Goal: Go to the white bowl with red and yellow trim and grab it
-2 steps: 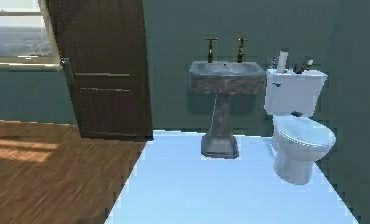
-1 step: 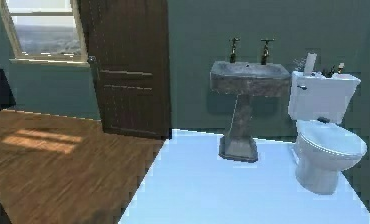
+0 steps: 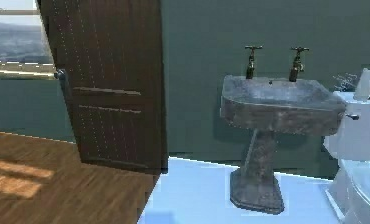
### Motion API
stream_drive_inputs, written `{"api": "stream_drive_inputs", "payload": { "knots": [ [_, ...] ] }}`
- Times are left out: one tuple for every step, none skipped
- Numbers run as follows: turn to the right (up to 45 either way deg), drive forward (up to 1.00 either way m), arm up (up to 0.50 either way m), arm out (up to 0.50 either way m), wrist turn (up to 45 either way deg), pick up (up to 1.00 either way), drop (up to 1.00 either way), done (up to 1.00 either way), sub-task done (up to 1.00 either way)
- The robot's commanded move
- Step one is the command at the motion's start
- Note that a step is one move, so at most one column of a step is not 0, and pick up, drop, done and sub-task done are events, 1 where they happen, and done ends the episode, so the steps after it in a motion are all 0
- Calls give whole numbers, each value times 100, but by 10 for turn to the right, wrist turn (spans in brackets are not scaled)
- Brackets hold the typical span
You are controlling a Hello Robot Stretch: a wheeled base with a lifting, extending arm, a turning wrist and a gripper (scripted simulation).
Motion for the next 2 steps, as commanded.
{"api": "stream_drive_inputs", "payload": {
  "knots": [
    [-300, 0, 0, 0, 0, 0, 0, 0, 0],
    [0, 50, 0, 0, 0, 0, 0, 0, 0]
  ]
}}
